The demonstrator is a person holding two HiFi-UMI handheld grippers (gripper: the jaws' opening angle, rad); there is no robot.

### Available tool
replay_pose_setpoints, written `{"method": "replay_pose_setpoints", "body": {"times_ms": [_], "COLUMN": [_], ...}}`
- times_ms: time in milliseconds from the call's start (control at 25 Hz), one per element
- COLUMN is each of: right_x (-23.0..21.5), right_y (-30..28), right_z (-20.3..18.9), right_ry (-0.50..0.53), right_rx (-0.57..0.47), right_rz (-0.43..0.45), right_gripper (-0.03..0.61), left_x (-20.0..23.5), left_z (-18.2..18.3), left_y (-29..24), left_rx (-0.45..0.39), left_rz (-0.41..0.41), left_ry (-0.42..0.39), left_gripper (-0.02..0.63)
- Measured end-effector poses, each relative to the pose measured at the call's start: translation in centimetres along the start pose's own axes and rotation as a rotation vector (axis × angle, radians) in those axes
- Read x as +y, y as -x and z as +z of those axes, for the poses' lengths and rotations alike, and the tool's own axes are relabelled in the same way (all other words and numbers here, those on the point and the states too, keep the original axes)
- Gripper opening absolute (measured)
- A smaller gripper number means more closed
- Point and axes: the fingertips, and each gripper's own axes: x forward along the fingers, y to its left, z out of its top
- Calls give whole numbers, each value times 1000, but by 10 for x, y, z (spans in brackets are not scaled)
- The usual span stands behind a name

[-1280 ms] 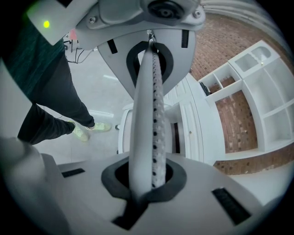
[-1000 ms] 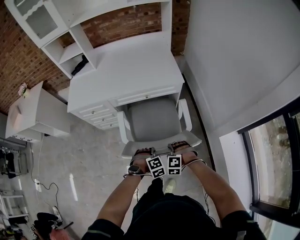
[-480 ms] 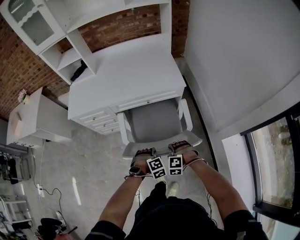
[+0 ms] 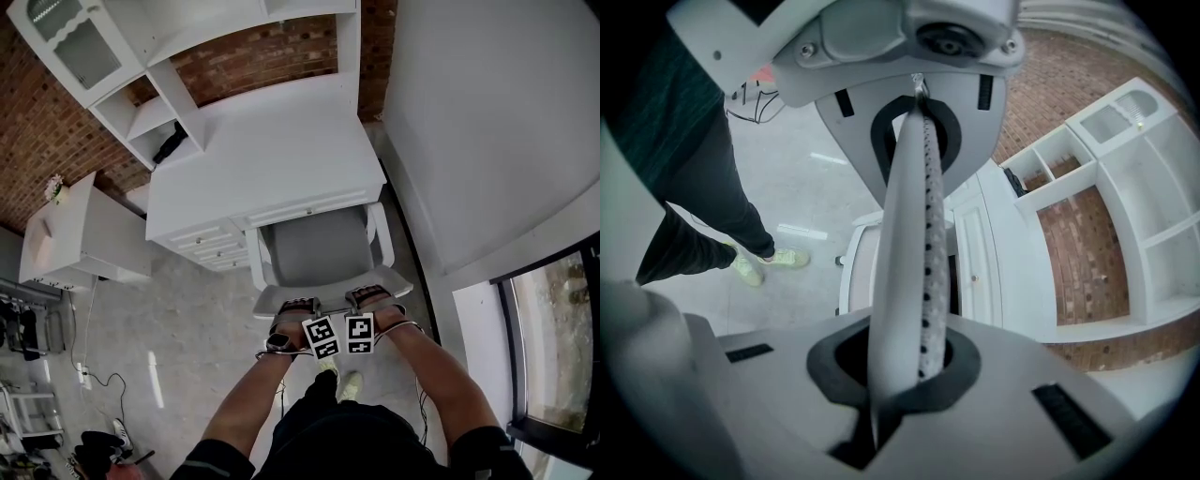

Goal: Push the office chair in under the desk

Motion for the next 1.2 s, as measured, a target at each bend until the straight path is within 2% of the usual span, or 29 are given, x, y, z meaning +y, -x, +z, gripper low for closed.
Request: {"method": "replay_pose_setpoints", "body": {"times_ms": [240, 520, 720, 880, 960, 1200], "right_x": [-3, -4, -4, -7, -6, -11], "right_y": [-1, 0, 6, 20, 28, 61], "right_z": [0, 1, -1, -7, -8, -7], "right_ry": [12, 2, -55, -92, -118, -220], "right_rx": [-6, -24, -53, -58, -62, -109], "right_rz": [0, 2, 28, 10, -1, -34], "right_gripper": [8, 9, 19, 83, 89, 109], "left_x": [3, 6, 7, 9, 9, 10], "left_z": [0, 0, 1, 1, 1, -3], "left_y": [-1, 0, 11, 25, 32, 65], "left_rx": [0, -19, -61, -105, -116, -152], "left_rz": [-2, 34, 33, 39, 45, 52], "left_ry": [1, -9, 44, 74, 90, 172], "left_gripper": [9, 11, 45, 91, 114, 123]}}
